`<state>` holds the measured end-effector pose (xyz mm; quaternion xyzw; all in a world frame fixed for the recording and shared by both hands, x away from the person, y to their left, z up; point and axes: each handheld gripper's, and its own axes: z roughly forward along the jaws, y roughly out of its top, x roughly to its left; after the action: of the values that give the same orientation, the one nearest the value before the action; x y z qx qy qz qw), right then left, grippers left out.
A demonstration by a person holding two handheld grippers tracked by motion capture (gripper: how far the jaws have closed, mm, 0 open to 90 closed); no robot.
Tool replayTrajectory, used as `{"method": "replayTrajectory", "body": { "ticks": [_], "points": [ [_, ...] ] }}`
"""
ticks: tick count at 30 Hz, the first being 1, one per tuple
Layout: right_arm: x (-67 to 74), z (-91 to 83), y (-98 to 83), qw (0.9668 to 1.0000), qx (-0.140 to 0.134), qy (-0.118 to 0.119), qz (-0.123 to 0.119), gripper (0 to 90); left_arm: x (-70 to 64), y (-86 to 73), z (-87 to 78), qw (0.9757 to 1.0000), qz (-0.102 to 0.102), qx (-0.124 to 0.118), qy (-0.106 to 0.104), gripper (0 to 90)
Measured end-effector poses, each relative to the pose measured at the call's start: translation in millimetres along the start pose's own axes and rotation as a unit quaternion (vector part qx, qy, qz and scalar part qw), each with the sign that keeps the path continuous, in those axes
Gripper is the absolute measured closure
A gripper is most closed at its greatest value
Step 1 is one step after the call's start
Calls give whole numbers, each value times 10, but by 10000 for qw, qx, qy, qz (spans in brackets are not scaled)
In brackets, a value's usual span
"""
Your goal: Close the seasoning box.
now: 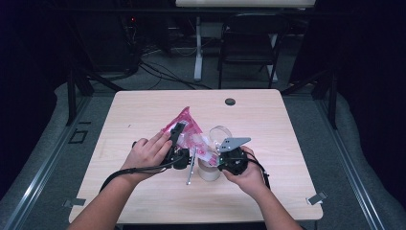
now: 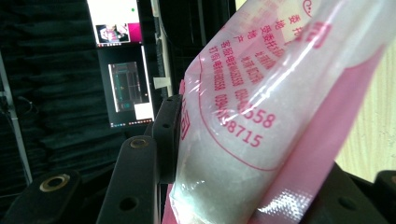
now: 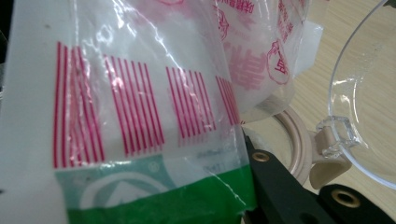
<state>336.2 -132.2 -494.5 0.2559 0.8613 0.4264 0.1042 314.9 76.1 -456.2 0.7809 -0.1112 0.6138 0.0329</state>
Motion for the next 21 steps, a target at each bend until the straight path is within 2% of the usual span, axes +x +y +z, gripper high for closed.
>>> {"method": "replayTrajectory", "body": {
  "ticks": [1, 2, 5, 7, 8, 10, 13, 16, 17, 18, 21],
  "points": [
    [4, 2, 1, 10000, 2, -9, -5, 900, -5, -6, 0, 10000, 10, 7, -15, 620],
    [7, 4, 2, 10000, 5, -10, -12, 900, -18, -15, 2, 10000, -78, 4, -33, 621],
    [14, 3, 8, 10000, 25, 3, -32, 900, -47, -38, 4, 9998, -158, 9, -70, 623],
    [18, 3, 11, 10000, 18, -4, -36, 900, -60, -49, 6, 9998, -160, 24, -105, 625],
    [19, 3, 12, 10000, 15, -9, -34, 900, -78, -58, 5, 9996, -245, 46, -146, 625],
    [25, 8, 11, 10000, -10, -22, -10, 900, -87, -67, 4, 9997, -224, 44, -118, 625],
    [28, 7, 15, 10000, 24, -26, -52, 900, -118, -79, 7, 9992, -350, 51, -165, 625],
    [30, 4, 17, 10000, 19, -31, -50, 900, -138, -88, 8, 9991, -385, 69, -178, 624],
    [31, 3, 19, 10000, 15, -37, -49, 900, -141, -92, 12, 9993, -361, 38, -125, 624],
    [31, 3, 19, 10000, 4, -44, -43, 900, -150, -94, 8, 9989, -402, 90, -210, 624],
    [31, 3, 21, 10000, 1, -45, -49, 900, -162, -101, 9, 9988, -428, 104, -206, 624]
  ]
}}
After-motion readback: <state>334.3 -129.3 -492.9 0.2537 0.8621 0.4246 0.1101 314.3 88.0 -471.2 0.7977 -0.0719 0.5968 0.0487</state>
